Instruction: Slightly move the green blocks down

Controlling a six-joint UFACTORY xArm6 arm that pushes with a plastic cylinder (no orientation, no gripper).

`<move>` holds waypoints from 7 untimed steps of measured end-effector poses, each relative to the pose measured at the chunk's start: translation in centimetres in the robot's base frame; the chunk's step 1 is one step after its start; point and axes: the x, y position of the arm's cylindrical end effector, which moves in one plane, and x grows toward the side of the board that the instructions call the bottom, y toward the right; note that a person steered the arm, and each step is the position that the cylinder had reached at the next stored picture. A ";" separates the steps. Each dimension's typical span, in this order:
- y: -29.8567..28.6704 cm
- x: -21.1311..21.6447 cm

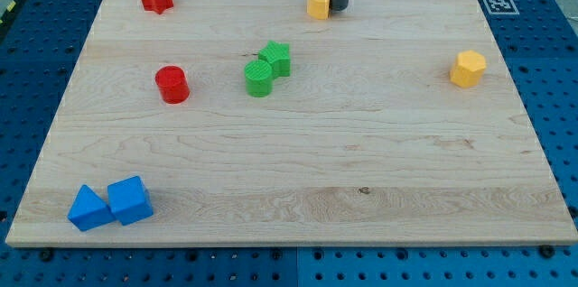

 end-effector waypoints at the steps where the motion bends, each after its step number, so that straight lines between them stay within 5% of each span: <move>1: 0.0 3.9; 3: -3.5 0.2; 5: 4.8 3.3; 7: 4.9 3.9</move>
